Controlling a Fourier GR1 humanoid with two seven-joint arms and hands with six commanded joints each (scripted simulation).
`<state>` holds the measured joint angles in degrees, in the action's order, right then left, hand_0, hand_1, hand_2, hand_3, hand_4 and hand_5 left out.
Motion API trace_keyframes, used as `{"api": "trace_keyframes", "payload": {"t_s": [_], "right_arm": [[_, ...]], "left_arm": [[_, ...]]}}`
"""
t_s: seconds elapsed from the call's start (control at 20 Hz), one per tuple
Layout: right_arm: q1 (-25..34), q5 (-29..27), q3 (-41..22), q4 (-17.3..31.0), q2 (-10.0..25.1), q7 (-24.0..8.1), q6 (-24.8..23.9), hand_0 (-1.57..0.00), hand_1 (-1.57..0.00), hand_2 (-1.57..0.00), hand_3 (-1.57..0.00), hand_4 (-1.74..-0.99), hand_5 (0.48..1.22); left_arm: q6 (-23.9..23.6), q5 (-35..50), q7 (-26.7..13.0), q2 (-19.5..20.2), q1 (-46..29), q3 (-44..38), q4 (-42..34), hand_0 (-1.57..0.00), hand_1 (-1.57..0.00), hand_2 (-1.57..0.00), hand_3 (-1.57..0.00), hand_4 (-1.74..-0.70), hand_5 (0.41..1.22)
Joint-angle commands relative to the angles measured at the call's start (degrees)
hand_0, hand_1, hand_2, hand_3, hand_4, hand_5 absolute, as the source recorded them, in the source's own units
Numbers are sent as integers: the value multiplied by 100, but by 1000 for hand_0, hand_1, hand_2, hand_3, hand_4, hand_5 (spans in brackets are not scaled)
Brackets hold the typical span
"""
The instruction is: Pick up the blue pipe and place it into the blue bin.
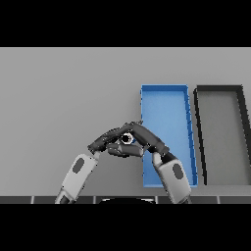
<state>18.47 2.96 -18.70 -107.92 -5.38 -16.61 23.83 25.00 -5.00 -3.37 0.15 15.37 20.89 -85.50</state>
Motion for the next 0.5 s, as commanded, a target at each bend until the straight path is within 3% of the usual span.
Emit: {"api": "trace_keyframes", "payload": {"t_s": [0.0, 0.1, 0.25, 0.45], "right_arm": [[-6, 38, 13, 48, -62, 17, -24, -1571, -1571, -1571, -1570, -1498, 1220], [98, -73, 141, -64, -199, -102, -68, -1571, -1571, -1571, -1571, -1497, 1221], [511, -561, 523, -183, -368, -880, 11, -1571, -1571, -1571, -1571, -1495, 1221], [1255, -1460, 1225, -458, -399, -1543, -234, -1571, -1571, -1571, -1571, -1495, 1221]], "left_arm": [[-14, -43, -17, -19, -57, 50, 3, -40, -38, -37, -29, -968, 557], [-71, -49, -136, -66, -87, 48, -5, -25, -24, -23, -18, -970, 531], [-181, -129, -152, -114, -57, 107, 16, -13, -12, -11, -9, -968, 501], [-150, -133, -292, -68, -61, 103, 27, -5, -4, -4, -3, -965, 479]]}}
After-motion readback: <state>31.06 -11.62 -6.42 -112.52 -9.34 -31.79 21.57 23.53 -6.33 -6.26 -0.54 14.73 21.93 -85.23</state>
